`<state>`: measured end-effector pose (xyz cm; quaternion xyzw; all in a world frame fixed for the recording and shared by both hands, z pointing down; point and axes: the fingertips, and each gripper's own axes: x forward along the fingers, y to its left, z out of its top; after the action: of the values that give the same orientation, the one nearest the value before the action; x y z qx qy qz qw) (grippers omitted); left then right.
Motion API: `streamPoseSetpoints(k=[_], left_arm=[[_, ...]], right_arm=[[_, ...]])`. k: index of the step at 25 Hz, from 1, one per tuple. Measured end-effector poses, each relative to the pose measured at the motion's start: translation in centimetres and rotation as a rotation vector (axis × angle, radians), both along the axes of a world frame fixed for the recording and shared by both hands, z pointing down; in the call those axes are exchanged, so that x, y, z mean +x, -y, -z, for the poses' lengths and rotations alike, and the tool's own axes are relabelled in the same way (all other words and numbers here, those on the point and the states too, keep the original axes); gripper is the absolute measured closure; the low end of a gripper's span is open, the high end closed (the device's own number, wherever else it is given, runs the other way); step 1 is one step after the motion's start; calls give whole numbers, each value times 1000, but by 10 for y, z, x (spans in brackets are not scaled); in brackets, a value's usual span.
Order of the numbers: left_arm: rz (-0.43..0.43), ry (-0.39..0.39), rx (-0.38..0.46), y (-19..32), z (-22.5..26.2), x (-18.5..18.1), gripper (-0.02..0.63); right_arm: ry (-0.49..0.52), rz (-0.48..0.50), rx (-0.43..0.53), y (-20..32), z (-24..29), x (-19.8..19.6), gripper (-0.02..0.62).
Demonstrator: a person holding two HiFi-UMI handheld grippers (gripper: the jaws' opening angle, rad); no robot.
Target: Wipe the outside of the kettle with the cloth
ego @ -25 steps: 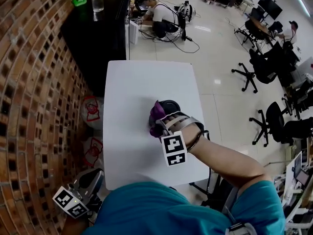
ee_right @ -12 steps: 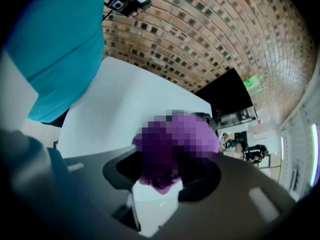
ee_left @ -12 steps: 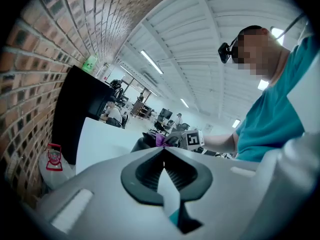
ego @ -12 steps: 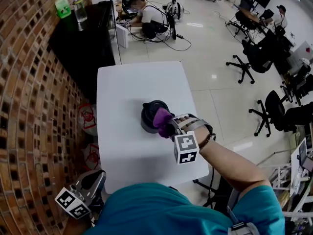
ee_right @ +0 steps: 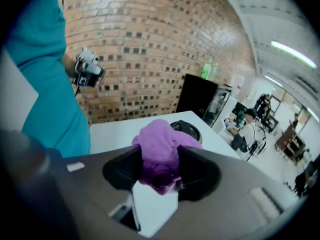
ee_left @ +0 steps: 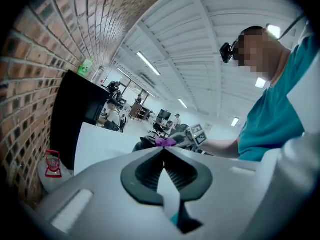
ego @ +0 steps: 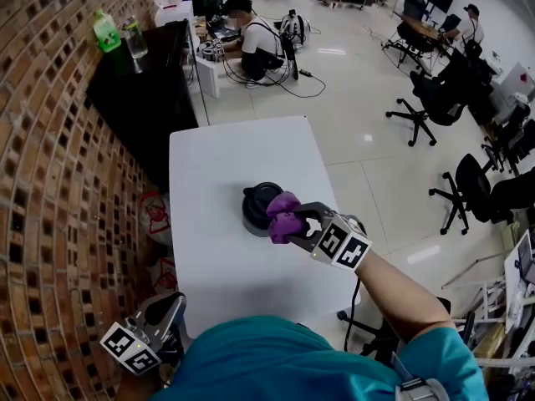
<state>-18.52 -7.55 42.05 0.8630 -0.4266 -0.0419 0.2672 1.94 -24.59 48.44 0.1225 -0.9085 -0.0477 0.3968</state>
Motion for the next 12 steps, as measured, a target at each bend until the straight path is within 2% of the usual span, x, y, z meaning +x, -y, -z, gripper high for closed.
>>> streamPoseSetpoints(k=[7,9,12], left_arm=[[-59,-6,74,10,19,-15,606],[-93,-11,85,9,23,-20,606],[-161,-26,103,-1,30,-16,606]], right_arm=[[535,-295,-232,-14,52,23,410],[633,-341,-261,-29,66,24,410],[698,-383,-245,-66,88,28,410]])
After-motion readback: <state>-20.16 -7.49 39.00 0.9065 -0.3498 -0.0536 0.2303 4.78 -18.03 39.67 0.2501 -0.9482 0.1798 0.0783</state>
